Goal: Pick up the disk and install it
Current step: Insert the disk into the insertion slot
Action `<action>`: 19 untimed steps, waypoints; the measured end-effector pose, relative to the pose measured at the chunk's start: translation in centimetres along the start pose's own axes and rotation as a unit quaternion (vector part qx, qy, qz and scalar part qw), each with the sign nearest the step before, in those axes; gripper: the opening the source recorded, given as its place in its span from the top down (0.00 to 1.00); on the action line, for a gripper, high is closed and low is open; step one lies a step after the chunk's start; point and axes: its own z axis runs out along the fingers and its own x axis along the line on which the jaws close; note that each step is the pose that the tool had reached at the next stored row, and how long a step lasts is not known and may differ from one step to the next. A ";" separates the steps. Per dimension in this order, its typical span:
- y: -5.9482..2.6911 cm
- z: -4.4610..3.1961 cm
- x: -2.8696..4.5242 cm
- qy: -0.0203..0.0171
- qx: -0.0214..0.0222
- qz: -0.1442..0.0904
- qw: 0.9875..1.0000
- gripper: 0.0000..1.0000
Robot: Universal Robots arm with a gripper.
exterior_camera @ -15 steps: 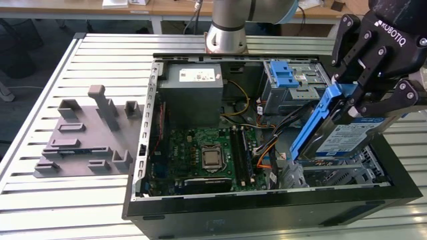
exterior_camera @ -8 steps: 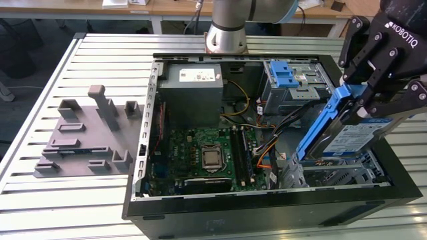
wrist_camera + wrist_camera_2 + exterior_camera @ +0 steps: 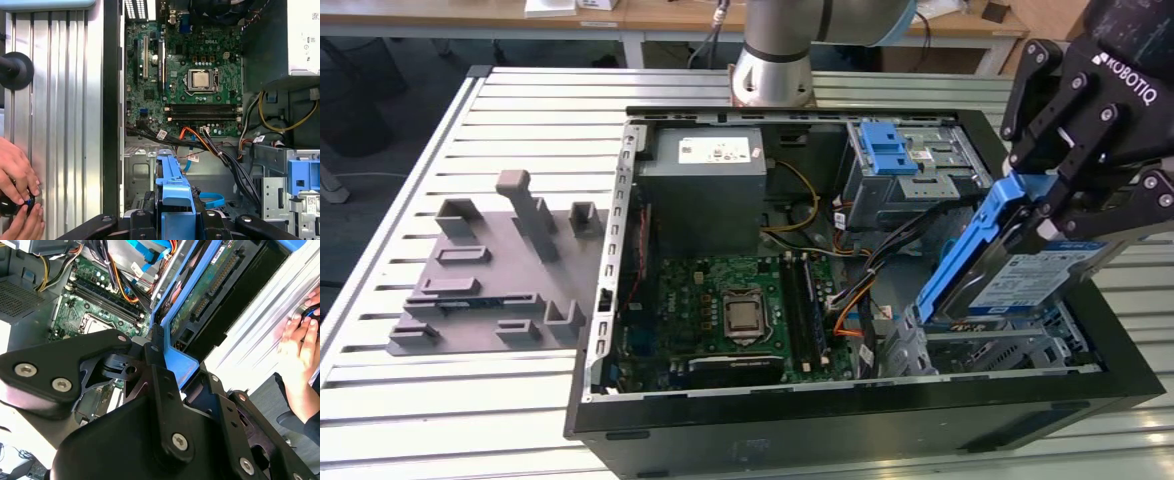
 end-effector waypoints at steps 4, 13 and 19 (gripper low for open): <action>-0.03 0.23 0.01 0.000 0.000 0.000 1.000 0.64; -0.10 0.90 0.01 0.000 0.000 0.000 1.000 0.64; -0.12 1.33 0.01 0.000 0.000 0.000 1.000 0.64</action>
